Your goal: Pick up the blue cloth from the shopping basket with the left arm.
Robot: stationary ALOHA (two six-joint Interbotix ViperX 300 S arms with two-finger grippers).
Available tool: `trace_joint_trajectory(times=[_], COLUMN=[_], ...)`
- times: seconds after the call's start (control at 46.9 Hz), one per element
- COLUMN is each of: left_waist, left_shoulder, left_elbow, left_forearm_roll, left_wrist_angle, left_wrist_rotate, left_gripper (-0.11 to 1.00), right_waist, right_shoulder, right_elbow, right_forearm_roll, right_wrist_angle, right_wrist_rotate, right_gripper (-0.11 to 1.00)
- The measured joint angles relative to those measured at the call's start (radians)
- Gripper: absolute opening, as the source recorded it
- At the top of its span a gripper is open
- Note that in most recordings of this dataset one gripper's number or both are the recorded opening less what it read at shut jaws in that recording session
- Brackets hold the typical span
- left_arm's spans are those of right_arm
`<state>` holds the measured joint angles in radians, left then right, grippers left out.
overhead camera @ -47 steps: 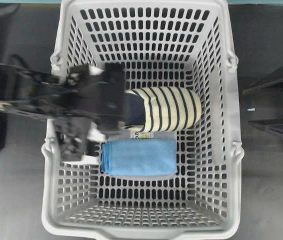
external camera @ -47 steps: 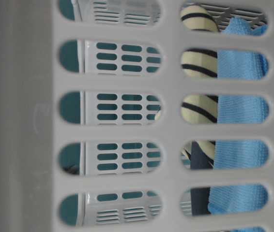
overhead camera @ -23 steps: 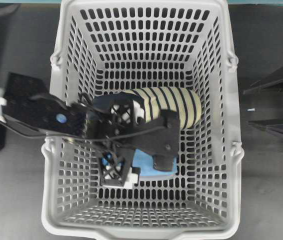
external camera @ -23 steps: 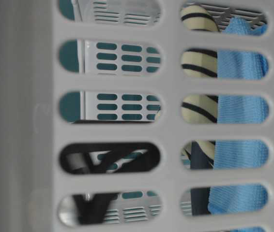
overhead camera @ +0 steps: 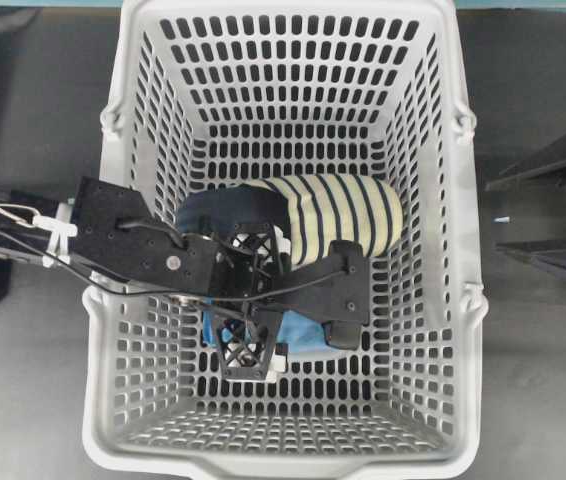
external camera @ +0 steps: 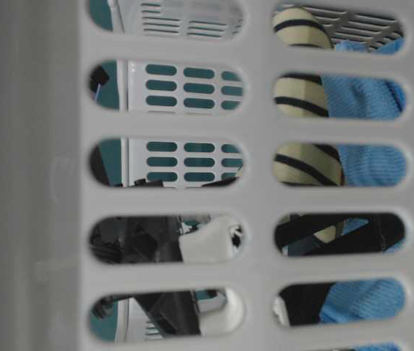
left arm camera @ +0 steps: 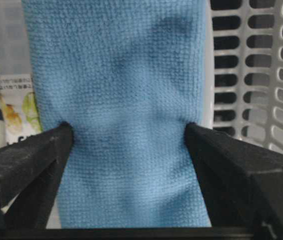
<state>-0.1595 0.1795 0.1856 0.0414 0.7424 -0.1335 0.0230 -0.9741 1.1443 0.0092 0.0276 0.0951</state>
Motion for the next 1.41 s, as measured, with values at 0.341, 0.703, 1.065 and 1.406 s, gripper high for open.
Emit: trace_joint_trajectory(times=[0.341, 0.703, 1.065, 1.406], left_waist=[-0.003, -0.006, -0.015, -0.015], left_shoulder=[0.000, -0.080, -0.097, -0.084], left_elbow=[0.002, -0.199, -0.571, -0.580], left_forearm_roll=[0.002, 0.002, 0.002, 0.002], left_wrist_angle=[0.006, 0.143, 0.560, 0.597], left_wrist_rotate=[0.006, 0.012, 0.014, 0.017], left_gripper=[0.19, 0.14, 0.14, 0.14], right_waist=[-0.002, -0.003, -0.003, -0.005], right_shoulder=[0.000, -0.008, -0.023, -0.023], right_elbow=[0.002, 0.003, 0.005, 0.006], right_forearm_roll=[0.000, 0.000, 0.000, -0.002], right_wrist_angle=[-0.025, -0.028, -0.026, -0.028], right_wrist_rotate=[0.000, 0.000, 0.000, 0.000], right_gripper=[0.76, 0.76, 0.76, 0.76])
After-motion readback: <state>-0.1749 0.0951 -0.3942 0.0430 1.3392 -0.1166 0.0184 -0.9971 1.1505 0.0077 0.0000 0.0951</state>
